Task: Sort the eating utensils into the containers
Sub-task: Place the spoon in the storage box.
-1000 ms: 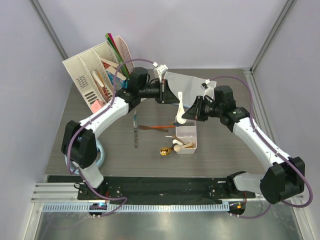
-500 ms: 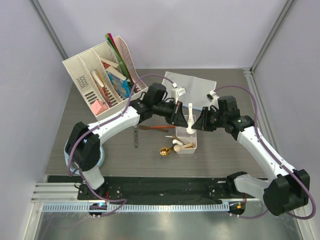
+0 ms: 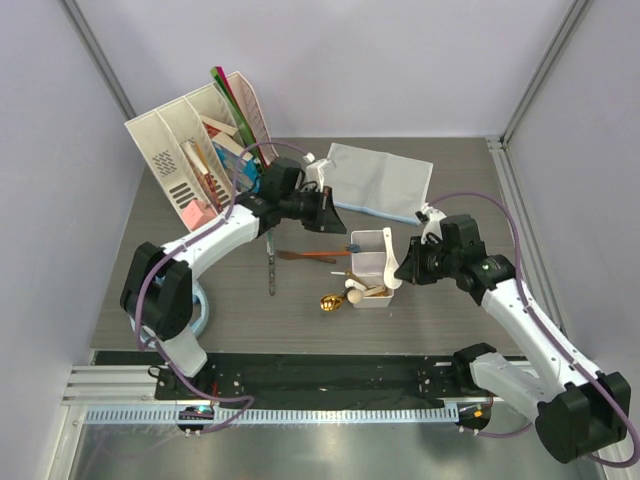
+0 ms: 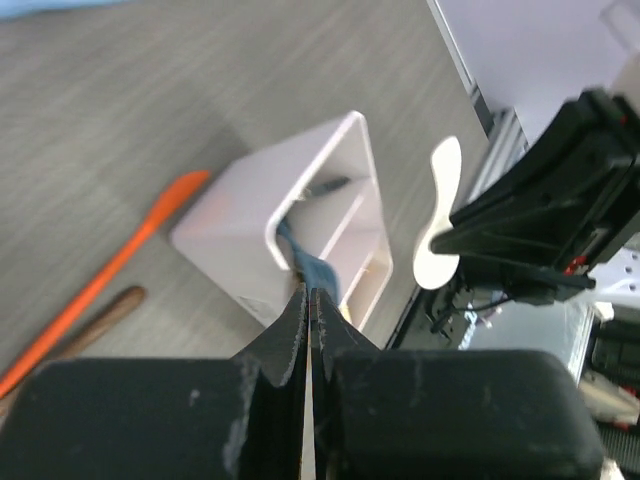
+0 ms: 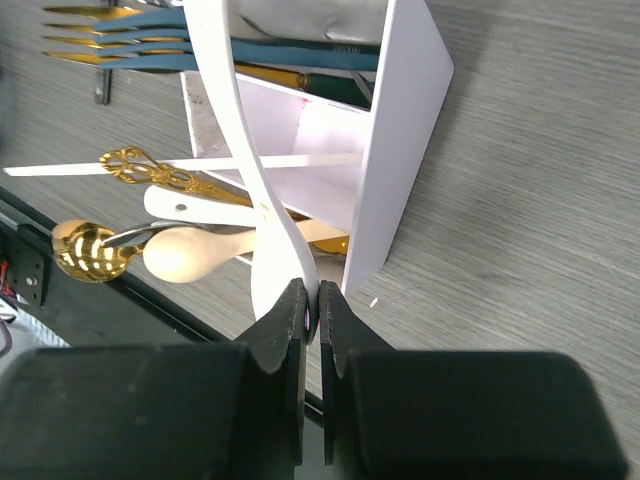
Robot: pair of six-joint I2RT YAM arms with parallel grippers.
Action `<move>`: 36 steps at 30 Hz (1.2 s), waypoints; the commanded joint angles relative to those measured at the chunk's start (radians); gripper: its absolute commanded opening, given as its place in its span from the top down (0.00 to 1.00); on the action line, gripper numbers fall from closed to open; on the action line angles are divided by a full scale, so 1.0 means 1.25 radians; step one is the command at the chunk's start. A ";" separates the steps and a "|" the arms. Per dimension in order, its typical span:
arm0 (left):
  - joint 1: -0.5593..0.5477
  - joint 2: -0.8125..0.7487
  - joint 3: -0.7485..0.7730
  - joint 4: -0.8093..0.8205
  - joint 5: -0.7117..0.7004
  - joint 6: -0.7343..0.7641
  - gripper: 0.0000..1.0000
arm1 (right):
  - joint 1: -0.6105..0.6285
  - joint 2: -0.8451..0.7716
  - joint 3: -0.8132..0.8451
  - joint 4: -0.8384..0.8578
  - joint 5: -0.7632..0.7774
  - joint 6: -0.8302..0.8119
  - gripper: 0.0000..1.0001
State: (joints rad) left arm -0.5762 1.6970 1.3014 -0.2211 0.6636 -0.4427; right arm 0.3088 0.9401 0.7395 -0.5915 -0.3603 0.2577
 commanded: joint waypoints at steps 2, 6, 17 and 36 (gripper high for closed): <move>0.068 -0.008 0.045 0.059 0.008 -0.043 1.00 | 0.034 0.080 0.023 0.046 0.023 -0.022 0.99; 0.092 0.005 0.043 0.081 -0.029 -0.033 1.00 | 0.087 0.174 0.062 0.051 0.059 -0.043 0.99; 0.128 -0.022 0.041 0.052 -0.089 -0.001 1.00 | 0.190 0.166 0.002 0.159 0.286 -0.023 0.99; 0.124 -0.078 -0.020 0.074 -0.031 -0.004 1.00 | 0.214 0.162 0.006 0.202 0.470 -0.071 0.99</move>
State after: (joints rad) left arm -0.4206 1.6119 1.2724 -0.1688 0.5938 -0.4412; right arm 0.6006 1.1316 0.7422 -0.4755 -0.0250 0.2077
